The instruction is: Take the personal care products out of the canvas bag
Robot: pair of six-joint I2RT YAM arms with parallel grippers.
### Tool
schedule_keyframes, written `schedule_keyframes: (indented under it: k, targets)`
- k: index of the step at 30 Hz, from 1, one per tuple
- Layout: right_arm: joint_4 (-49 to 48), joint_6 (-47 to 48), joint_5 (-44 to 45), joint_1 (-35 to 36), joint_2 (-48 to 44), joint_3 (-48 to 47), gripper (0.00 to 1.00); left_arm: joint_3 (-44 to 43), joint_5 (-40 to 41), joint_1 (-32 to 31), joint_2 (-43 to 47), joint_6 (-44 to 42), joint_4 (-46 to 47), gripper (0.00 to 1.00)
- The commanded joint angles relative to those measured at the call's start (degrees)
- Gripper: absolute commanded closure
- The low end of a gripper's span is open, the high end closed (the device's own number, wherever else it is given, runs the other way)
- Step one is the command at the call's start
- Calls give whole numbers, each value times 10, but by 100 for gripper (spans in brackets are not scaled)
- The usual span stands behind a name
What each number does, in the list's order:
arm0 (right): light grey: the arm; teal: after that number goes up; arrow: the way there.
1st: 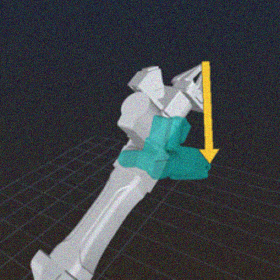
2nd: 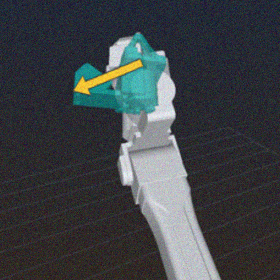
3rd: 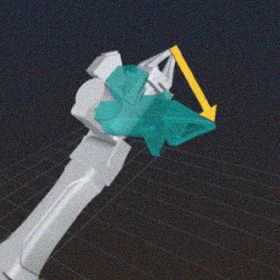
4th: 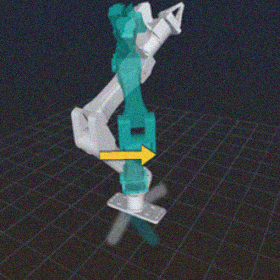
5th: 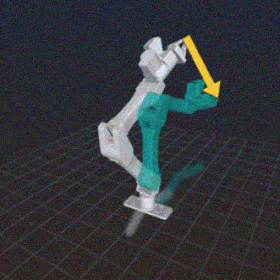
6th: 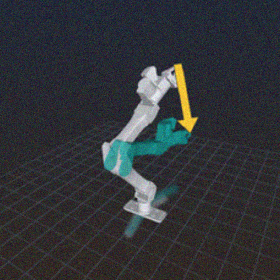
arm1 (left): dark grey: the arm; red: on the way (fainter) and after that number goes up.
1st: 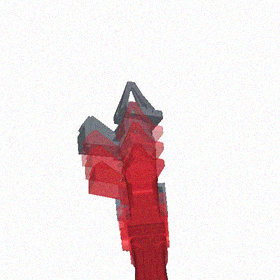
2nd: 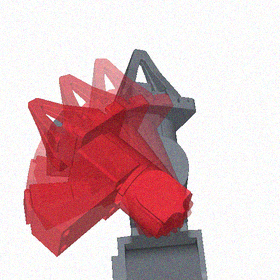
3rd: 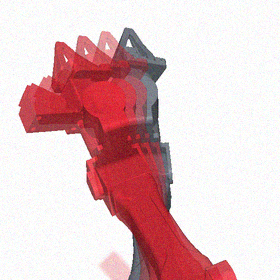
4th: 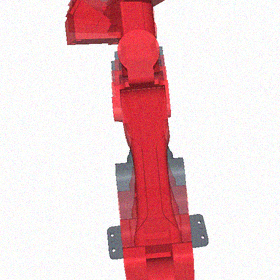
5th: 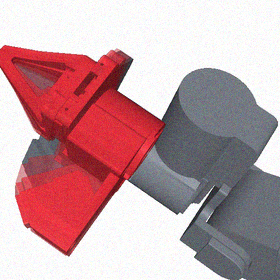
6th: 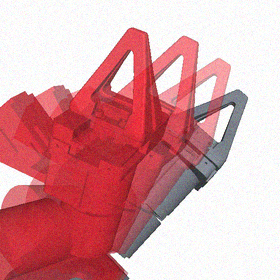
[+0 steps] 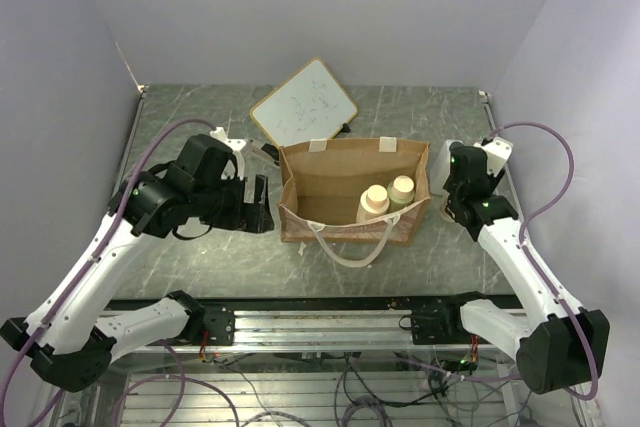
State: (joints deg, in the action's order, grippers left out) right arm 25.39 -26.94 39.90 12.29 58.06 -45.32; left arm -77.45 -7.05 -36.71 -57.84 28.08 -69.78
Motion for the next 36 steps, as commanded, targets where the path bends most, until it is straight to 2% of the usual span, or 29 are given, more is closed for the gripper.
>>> schedule_keyframes:
  k: [1,10,14,18,21,22,23,25,29,33,36]
  targets:
    - [-110,-7,-19,-18,-1,2,100,-26,7,-2,-17,13,12,1]
    - [-151,1,-52,-34,15,35,100,-26,-3,-2,-42,39,49,1]
    - [-173,15,-68,-42,17,52,92,-17,-15,-2,-43,57,70,1]
    - [-164,27,-85,-46,23,52,66,-10,-22,-2,-42,77,82,1]
    - [-126,28,-90,-46,18,36,33,-15,-36,-2,-47,91,82,1]
    - [-106,24,-87,-46,15,27,26,-18,-43,-2,-50,91,84,1]
    - [-87,22,-85,-46,10,19,23,-20,-52,-2,-53,92,85,1]
    - [-43,18,-89,-46,-6,-2,20,-18,-68,-2,-59,95,95,1]
    - [68,17,-125,-46,-46,-58,19,-5,-88,-2,-74,98,109,1]
    - [145,51,-282,-46,-60,-134,19,-5,-93,-2,-96,99,120,1]
    - [185,32,-379,-46,-48,-201,19,0,-112,-2,-115,100,132,1]
